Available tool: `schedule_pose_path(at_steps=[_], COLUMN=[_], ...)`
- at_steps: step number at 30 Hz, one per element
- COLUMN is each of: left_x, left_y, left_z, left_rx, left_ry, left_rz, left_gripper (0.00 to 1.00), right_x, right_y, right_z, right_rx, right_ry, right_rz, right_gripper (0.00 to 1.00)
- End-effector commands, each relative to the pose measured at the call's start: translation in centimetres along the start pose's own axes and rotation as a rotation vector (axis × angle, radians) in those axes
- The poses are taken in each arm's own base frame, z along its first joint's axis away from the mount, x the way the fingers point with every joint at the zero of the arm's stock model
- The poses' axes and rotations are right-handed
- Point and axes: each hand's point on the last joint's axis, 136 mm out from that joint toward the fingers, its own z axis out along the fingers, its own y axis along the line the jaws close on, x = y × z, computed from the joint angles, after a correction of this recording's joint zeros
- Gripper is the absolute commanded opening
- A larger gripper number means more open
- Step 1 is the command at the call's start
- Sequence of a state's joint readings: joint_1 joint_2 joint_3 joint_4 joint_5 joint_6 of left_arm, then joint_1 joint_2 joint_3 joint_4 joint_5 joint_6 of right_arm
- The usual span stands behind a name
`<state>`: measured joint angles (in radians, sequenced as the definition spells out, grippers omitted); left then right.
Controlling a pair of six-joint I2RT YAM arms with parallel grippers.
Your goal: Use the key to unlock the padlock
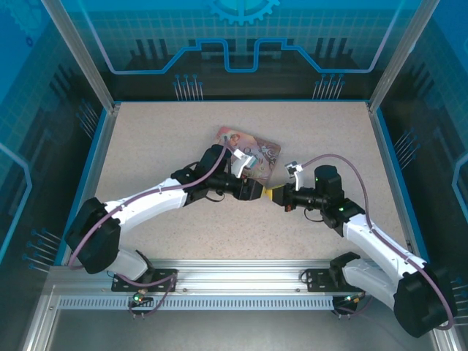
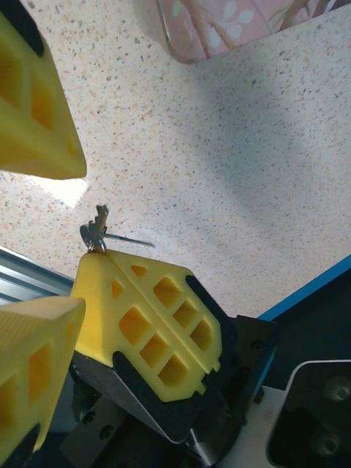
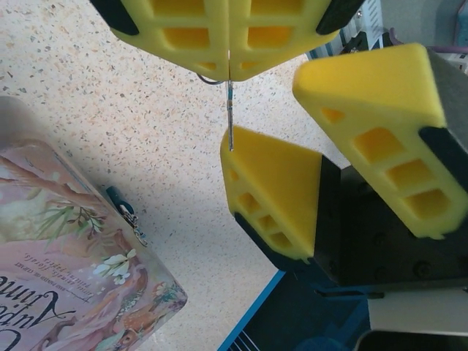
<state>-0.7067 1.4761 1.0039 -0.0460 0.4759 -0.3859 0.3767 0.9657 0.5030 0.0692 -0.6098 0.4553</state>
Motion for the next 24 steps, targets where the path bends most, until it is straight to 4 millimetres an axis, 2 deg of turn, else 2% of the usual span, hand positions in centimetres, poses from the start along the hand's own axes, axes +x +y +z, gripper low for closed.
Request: schedule_pose_path(at_steps=[1, 5, 8, 24], left_x=[-1.4, -2.0, -2.3, -2.1], left_y=[-0.1, 0.7, 0.4, -1.1], left_z=[-1.3, -2.1, -2.3, -0.2], left_rx=[0.005, 0.004, 0.037, 0.143], left_ry=[-0.074, -0.115, -0.138, -0.095], left_rz=[-0.017, -0.057, -0.078, -0.096], left_gripper=[0.52, 0.53, 0.52, 0.46], right_x=[0.5, 0.3, 0.0, -1.8], right_y=[-0.8, -0.7, -0.2, 1.6], right_z=[-0.2, -0.2, -0.3, -0.6], right_rx=[0.019, 0.006, -0.019, -0.095], right_ry=[-0.003, -0.020, -0.034, -0.095], right_rz=[0.034, 0.046, 0.044, 0.050], right_gripper=[0.00, 0.00, 0.00, 0.00])
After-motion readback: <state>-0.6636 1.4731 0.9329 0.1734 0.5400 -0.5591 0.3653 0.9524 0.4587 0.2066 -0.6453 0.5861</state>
